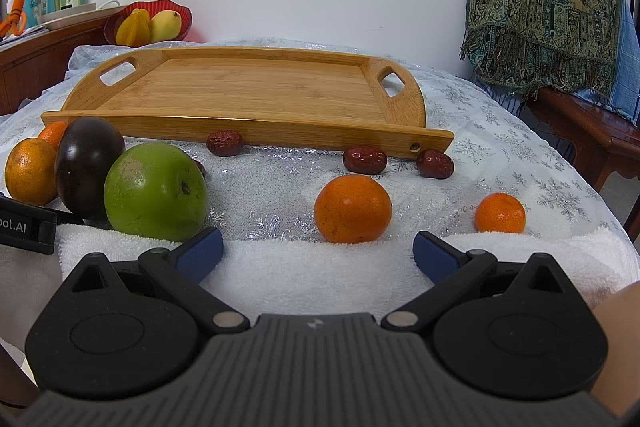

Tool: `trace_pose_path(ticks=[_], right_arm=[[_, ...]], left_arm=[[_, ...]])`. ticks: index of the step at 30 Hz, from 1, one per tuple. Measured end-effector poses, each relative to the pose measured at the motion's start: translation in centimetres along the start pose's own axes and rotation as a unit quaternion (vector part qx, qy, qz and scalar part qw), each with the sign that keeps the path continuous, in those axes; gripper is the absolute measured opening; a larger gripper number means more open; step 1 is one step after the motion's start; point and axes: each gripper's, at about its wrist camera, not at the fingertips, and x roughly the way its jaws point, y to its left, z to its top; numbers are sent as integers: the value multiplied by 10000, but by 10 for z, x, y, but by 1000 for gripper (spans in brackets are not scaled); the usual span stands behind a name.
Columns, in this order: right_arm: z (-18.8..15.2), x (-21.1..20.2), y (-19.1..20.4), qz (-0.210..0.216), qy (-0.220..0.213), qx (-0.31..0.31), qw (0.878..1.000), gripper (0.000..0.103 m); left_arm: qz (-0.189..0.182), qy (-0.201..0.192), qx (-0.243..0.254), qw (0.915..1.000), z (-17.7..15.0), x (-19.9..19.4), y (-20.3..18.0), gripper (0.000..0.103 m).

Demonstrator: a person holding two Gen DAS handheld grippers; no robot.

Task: Organize fruits

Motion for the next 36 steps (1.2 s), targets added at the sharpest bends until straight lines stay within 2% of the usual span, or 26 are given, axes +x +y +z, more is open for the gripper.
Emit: trace_pose_path(ticks=[27,36], right_arm=[[0,0,1,-3,-8,1,10000,103],[-5,-2,-1,-17,-128,5,9999,103]], left_arm=[[1,-5,-2,10000,0,0,0,103],[-24,-187,33,9998,-6,-4,2,103]])
